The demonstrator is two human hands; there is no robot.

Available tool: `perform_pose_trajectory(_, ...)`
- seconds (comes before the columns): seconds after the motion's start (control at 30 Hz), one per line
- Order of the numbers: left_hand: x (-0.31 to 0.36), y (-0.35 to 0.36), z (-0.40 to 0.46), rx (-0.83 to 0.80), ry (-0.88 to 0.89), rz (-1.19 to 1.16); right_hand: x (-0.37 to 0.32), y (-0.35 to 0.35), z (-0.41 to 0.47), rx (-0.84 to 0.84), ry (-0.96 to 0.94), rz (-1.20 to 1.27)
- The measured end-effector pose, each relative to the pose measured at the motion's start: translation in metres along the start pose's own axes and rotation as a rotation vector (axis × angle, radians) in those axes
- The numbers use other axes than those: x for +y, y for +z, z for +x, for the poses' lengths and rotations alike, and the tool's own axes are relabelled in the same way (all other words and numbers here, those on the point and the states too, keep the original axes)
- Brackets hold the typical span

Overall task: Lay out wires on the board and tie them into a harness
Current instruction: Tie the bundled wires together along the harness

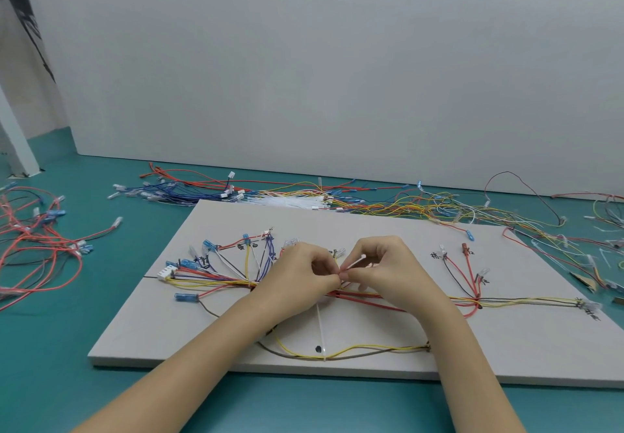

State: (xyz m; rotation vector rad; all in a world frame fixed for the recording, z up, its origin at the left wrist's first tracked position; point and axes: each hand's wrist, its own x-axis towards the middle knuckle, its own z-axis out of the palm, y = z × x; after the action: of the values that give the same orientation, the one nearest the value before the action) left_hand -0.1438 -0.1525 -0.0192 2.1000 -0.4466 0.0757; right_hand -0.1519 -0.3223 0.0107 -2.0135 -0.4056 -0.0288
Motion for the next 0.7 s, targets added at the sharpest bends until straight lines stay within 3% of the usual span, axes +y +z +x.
perform_pose_trajectory(0.3, 0.005, -0.009, -0.001, -0.122, -0.034, 0.048, 0.002, -0.001, 0.0, -0.065, 0.064, 0.005)
perform_pose_trajectory(0.47, -0.005, -0.018, -0.005, -0.099, 0.09, 0.255, 0.006, 0.005, 0.002, -0.013, 0.126, 0.023)
perform_pose_trajectory(0.7, -0.004, -0.023, -0.005, -0.126, 0.105, 0.324, 0.005, 0.006, 0.006, -0.053, 0.081, -0.148)
